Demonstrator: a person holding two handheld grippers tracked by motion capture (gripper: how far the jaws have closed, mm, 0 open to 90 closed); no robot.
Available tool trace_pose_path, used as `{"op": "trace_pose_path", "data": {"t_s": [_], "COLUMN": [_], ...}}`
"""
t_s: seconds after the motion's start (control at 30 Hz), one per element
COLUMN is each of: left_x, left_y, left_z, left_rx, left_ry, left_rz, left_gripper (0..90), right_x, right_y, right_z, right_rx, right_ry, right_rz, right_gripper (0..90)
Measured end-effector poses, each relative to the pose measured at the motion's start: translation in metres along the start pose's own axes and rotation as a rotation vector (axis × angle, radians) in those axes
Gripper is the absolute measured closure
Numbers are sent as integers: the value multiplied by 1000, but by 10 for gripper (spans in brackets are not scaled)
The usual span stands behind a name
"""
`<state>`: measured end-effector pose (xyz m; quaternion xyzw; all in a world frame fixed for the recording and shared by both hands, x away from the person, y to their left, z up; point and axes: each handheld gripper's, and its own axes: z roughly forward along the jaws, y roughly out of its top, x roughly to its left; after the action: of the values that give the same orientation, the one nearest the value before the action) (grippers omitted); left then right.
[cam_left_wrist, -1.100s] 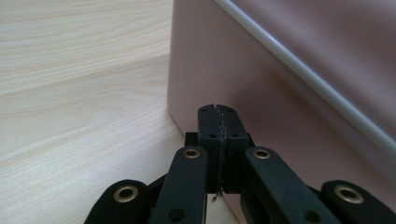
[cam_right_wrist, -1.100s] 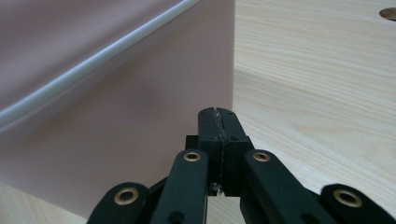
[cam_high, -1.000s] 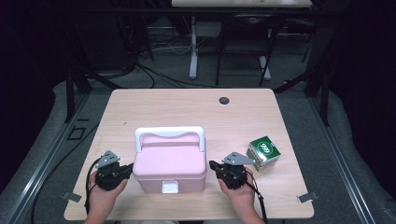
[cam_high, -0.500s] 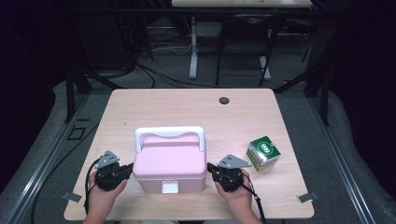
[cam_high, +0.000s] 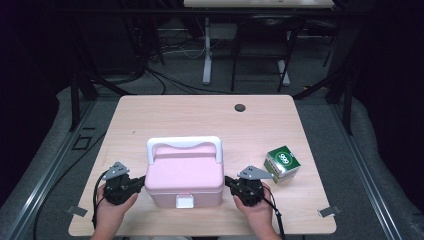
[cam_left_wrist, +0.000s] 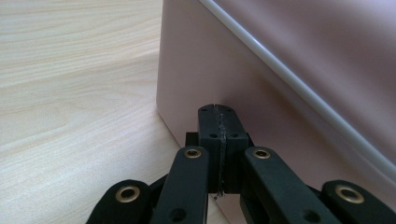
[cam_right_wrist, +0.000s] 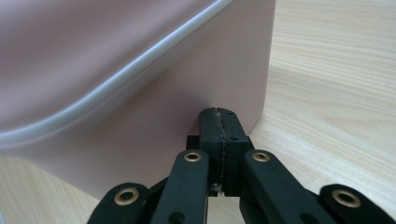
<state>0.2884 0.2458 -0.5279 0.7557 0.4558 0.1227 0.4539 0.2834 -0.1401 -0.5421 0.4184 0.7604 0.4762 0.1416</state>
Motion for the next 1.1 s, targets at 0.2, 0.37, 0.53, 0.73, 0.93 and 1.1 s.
{"op": "trace_pose_path", "data": {"t_s": [0.2,0.37,0.53,0.73,0.93,1.1], "left_x": [-4,-8,-12,-22,-28,-34], "left_y": [0,2,3,4,4,3], "left_z": [2,4,7,13,15,15], "left_rx": [-2,9,15,22,30,33], "left_ry": [5,-9,-23,-44,-66,-77], "left_rz": [-45,-40,-42,-40,-38,-31], "left_gripper": [900,900,900,900,900,900], "right_x": [2,-1,-6,-11,-15,-16], "right_y": [3,3,-2,-8,-13,-16], "right_z": [-3,-7,-14,-24,-32,-39], "right_rx": [32,44,27,14,11,14], "right_ry": [-22,-23,-21,-25,-31,-29], "right_rz": [6,26,55,84,90,91], "right_gripper": [900,900,900,900,900,900]}}
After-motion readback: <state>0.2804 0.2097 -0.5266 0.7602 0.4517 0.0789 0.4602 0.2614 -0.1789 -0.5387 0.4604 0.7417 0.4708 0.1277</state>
